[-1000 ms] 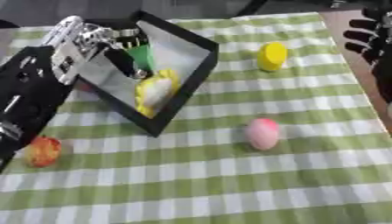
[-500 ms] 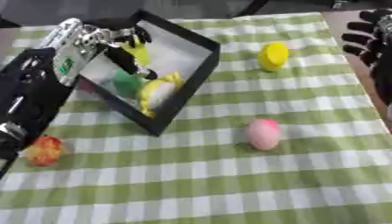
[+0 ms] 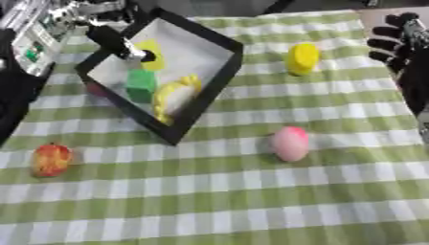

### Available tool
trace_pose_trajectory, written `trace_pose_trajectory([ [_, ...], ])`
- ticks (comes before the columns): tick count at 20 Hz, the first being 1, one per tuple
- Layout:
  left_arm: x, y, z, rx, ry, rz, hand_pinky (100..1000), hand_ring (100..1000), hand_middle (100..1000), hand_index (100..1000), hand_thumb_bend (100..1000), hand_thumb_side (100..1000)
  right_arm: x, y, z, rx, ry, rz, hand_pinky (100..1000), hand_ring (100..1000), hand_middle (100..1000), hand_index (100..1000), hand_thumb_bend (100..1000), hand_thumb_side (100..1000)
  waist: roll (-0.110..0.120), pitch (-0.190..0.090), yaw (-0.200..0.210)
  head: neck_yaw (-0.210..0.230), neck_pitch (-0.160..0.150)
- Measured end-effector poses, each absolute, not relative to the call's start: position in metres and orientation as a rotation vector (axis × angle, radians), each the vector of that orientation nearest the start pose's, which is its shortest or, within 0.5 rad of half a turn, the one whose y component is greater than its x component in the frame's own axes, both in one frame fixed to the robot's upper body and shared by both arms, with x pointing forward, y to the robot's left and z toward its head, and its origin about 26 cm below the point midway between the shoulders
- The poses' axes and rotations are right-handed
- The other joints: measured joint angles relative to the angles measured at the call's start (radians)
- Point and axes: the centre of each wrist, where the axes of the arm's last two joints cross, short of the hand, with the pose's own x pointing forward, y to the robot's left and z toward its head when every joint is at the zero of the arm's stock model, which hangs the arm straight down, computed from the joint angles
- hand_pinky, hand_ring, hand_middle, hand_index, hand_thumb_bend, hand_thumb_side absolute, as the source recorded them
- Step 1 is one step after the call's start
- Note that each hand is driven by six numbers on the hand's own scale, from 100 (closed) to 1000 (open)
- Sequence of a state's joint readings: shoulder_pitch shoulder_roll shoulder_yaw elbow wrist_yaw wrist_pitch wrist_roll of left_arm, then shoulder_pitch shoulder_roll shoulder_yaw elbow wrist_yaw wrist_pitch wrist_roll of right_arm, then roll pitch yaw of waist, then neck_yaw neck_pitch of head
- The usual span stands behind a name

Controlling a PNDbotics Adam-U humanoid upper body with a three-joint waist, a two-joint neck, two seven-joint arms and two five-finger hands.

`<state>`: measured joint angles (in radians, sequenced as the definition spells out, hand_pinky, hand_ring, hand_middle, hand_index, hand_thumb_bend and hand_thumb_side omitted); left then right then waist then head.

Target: Pick up objects on the table and place them in the box.

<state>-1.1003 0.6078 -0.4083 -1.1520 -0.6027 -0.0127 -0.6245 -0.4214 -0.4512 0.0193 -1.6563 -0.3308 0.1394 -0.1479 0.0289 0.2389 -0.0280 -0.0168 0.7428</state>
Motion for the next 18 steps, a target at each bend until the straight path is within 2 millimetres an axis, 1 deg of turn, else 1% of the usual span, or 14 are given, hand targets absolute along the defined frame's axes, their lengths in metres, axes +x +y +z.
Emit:
trace_pose_trajectory([
  [2, 0.448, 0.237, 0.308, 0.793, -1.393, -1.676, 826, 812, 770, 852, 516, 495, 0.358, -0.296, 0.175, -0.08, -1.915, 0.102, 843, 804, 762, 869, 100, 774, 0.0, 0.0, 0.0, -0.004, 0.003],
  [3, 0.444, 0.236, 0.31, 0.783, -1.399, -1.677, 809, 799, 756, 842, 527, 504, 0.358, -0.297, 0.175, -0.081, -1.914, 0.103, 843, 804, 762, 869, 100, 770, 0.0, 0.0, 0.002, -0.007, 0.003],
  [4, 0.44, 0.235, 0.31, 0.771, -1.404, -1.684, 806, 796, 753, 839, 527, 503, 0.357, -0.299, 0.174, -0.088, -1.91, 0.105, 843, 804, 762, 869, 100, 769, 0.0, 0.0, 0.012, -0.014, 0.004],
  [5, 0.436, 0.235, 0.307, 0.76, -1.405, -1.693, 805, 793, 750, 836, 521, 506, 0.356, -0.301, 0.173, -0.098, -1.904, 0.106, 843, 804, 762, 868, 100, 768, 0.0, 0.0, 0.032, -0.024, 0.005],
  [6, 0.432, 0.239, 0.302, 0.751, -1.399, -1.699, 804, 791, 748, 834, 518, 507, 0.355, -0.303, 0.172, -0.107, -1.902, 0.104, 843, 804, 762, 868, 100, 767, 0.0, -0.001, 0.053, -0.034, 0.006],
  [7, 0.428, 0.246, 0.298, 0.75, -1.391, -1.702, 803, 790, 747, 832, 515, 509, 0.355, -0.304, 0.172, -0.111, -1.903, 0.103, 842, 804, 762, 868, 100, 766, 0.0, -0.001, 0.065, -0.042, 0.008],
  [9, 0.419, 0.257, 0.29, 0.744, -1.387, -1.711, 802, 790, 747, 832, 494, 491, 0.354, -0.308, 0.172, -0.127, -1.902, 0.1, 842, 804, 762, 868, 100, 764, 0.0, -0.002, 0.072, -0.054, 0.012],
  [12, 0.403, 0.273, 0.277, 0.722, -1.376, -1.722, 802, 792, 750, 835, 515, 514, 0.353, -0.314, 0.173, -0.149, -1.905, 0.096, 842, 805, 762, 869, 100, 761, 0.0, -0.002, 0.088, -0.071, 0.012],
  [14, 0.391, 0.284, 0.273, 0.713, -1.355, -1.719, 803, 793, 752, 836, 513, 520, 0.352, -0.317, 0.173, -0.161, -1.906, 0.092, 842, 805, 762, 868, 100, 760, 0.0, -0.002, 0.096, -0.08, 0.012],
  [18, 0.368, 0.302, 0.269, 0.698, -1.286, -1.706, 807, 798, 758, 841, 535, 526, 0.352, -0.318, 0.174, -0.172, -1.911, 0.082, 842, 804, 762, 868, 100, 758, 0.0, -0.002, 0.099, -0.084, 0.012],
])
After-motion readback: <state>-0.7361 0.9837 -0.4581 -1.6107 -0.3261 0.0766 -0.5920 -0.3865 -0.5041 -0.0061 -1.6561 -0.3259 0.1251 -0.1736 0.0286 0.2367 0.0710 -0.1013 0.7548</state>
